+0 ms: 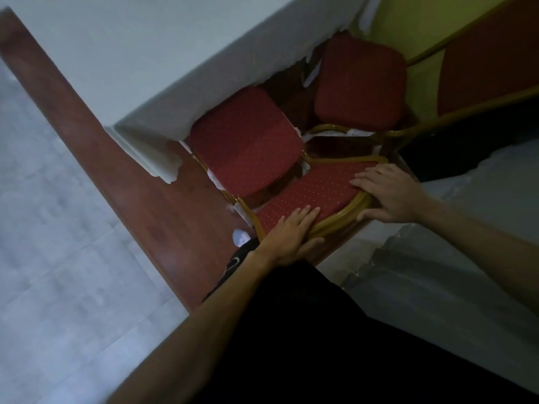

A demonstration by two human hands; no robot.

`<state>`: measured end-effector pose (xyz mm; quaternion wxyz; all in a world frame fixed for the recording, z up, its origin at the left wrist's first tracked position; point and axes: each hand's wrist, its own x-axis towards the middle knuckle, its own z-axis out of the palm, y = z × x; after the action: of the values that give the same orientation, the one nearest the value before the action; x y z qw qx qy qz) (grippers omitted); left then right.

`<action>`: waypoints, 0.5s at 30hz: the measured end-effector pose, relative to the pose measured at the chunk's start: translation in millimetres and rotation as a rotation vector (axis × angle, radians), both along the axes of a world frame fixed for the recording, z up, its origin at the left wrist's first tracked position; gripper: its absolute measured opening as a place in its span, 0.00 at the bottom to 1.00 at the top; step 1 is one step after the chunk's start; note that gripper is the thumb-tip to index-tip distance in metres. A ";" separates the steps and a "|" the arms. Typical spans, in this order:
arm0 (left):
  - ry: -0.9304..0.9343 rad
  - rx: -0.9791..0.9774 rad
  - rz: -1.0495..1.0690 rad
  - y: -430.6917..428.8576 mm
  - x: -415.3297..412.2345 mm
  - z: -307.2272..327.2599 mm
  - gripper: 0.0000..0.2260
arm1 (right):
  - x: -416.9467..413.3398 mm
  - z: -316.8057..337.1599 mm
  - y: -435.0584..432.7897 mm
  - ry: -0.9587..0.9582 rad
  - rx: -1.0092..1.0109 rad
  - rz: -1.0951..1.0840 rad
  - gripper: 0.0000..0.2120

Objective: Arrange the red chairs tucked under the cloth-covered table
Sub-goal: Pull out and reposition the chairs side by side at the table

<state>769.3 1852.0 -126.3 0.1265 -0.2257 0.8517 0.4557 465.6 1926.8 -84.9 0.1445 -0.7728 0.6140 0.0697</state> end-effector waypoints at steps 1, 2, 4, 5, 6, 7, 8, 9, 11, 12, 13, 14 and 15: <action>0.006 -0.020 -0.024 -3.0 -0.9 0.2 0.33 | -0.6 0.8 -1.4 -0.019 0.007 0.001 0.44; 0.009 -0.047 -0.052 -6.2 -3.8 1.4 0.33 | -1.8 2.4 -3.7 -0.034 0.024 0.000 0.44; 0.021 -0.078 -0.063 -9.6 -12.0 5.9 0.34 | -4.2 5.7 -8.1 -0.050 0.087 -0.006 0.44; 0.034 -0.088 -0.048 -8.7 -16.0 9.4 0.35 | -5.3 6.3 -8.8 -0.060 0.120 -0.005 0.43; 0.044 -0.102 -0.034 -7.2 -20.8 13.2 0.35 | -7.7 5.9 -9.3 -0.072 0.148 0.001 0.42; 0.049 -0.111 -0.029 -6.3 -26.6 17.6 0.36 | -11.6 5.5 -10.5 -0.085 0.168 0.012 0.41; 0.055 -0.109 -0.023 -6.0 -33.5 21.1 0.36 | -17.7 5.8 -12.8 -0.097 0.184 0.019 0.41; 0.061 -0.102 -0.010 -5.5 -41.5 24.1 0.37 | -26.1 7.8 -16.0 -0.107 0.194 0.017 0.41; 0.065 -0.104 0.026 -5.0 -60.0 28.5 0.37 | -50.7 11.4 -21.0 -0.114 0.213 -0.005 0.41; 0.062 -0.108 0.043 -5.2 -70.8 30.5 0.38 | -67.5 13.2 -22.4 -0.105 0.223 -0.013 0.41; 0.057 -0.112 0.059 -6.3 -83.7 32.6 0.38 | -88.2 15.1 -24.0 -0.086 0.232 -0.017 0.41; 0.053 -0.117 0.075 -8.2 -97.4 34.7 0.38 | -111.6 16.1 -25.8 -0.058 0.241 -0.021 0.41; 0.048 -0.122 0.089 -10.4 -112.6 36.7 0.38 | -137.1 16.6 -27.9 -0.026 0.253 -0.025 0.42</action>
<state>656.7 1841.7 -89.5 0.0715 -0.2597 0.8699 0.4133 328.5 1898.9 -68.3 0.2496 -0.7414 0.6081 0.1347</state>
